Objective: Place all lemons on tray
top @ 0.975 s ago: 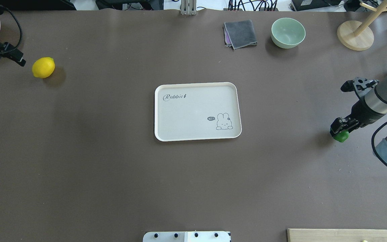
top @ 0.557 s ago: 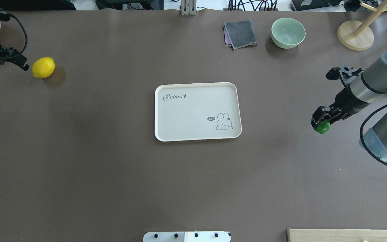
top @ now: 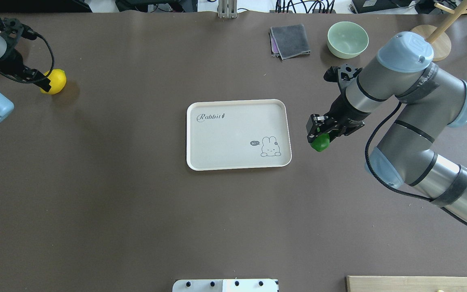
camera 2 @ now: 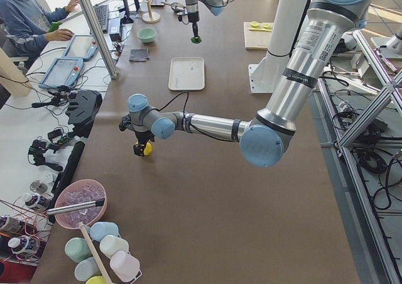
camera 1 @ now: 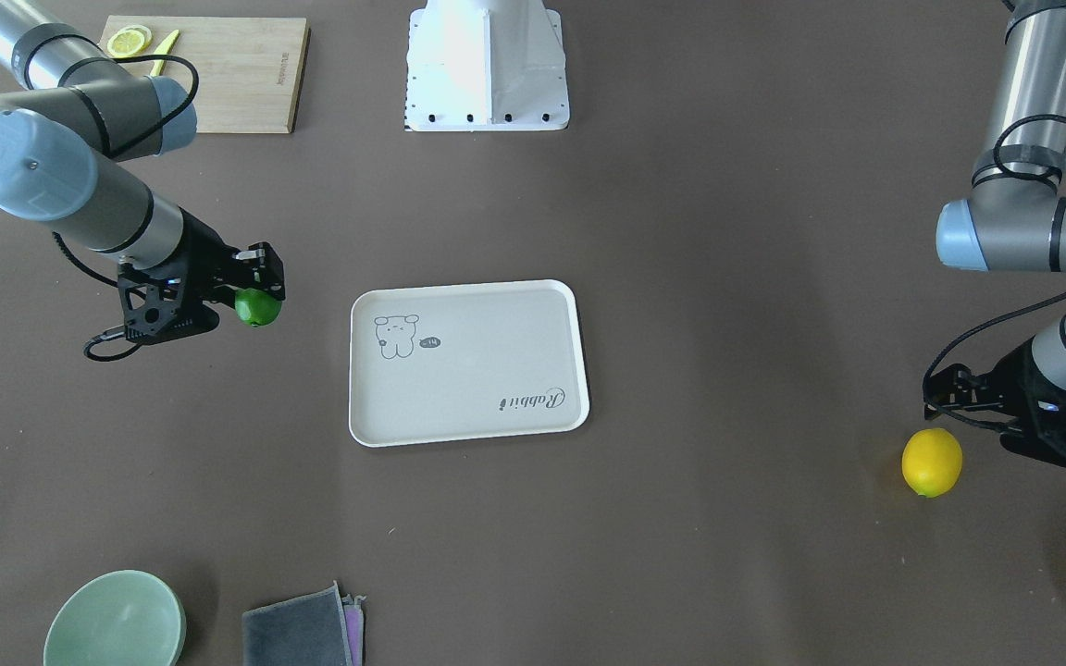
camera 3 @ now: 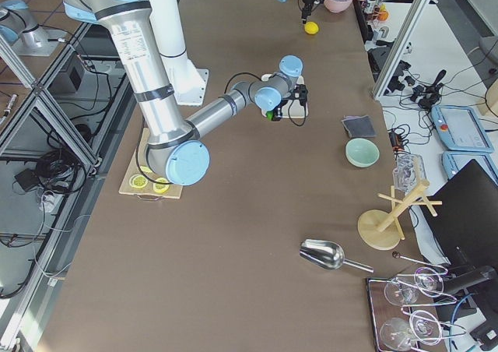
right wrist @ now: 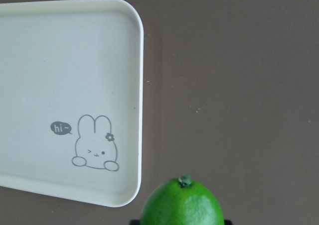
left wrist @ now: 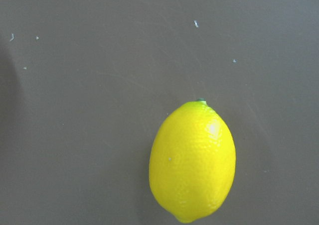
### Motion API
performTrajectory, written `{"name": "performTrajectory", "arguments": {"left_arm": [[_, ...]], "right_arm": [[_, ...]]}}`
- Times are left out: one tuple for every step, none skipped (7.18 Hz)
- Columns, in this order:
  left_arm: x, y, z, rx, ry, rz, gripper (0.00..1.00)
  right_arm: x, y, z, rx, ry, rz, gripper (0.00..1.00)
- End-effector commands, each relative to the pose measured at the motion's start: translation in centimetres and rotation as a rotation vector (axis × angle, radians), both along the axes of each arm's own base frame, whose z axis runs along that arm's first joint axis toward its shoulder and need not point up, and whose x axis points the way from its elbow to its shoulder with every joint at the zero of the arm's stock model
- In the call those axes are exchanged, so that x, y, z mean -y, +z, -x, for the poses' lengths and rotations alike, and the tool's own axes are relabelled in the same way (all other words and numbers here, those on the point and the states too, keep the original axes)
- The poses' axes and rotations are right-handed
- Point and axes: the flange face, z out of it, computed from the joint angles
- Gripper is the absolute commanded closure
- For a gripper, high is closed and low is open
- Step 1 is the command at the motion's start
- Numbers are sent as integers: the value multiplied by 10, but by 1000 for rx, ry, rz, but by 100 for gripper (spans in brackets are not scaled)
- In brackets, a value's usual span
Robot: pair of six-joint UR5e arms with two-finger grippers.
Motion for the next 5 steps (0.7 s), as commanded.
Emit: {"name": "performTrajectory", "arguments": {"left_arm": [[7, 8, -14, 10, -4, -29, 3], [8, 6, -15, 6, -10, -26, 3], [10, -4, -25, -4, -19, -19, 3], [11, -5, -26, -6, -19, -18, 13], [11, -8, -30, -8, -15, -22, 51]], "right_arm": [[-19, -34, 45, -4, 23, -5, 100], [-21, -45, 64, -6, 30, 4, 100], [-21, -53, 80, -15, 43, 1, 100], [-19, -57, 89, -17, 43, 2, 100], [-17, -61, 98, -21, 46, -6, 100]]}}
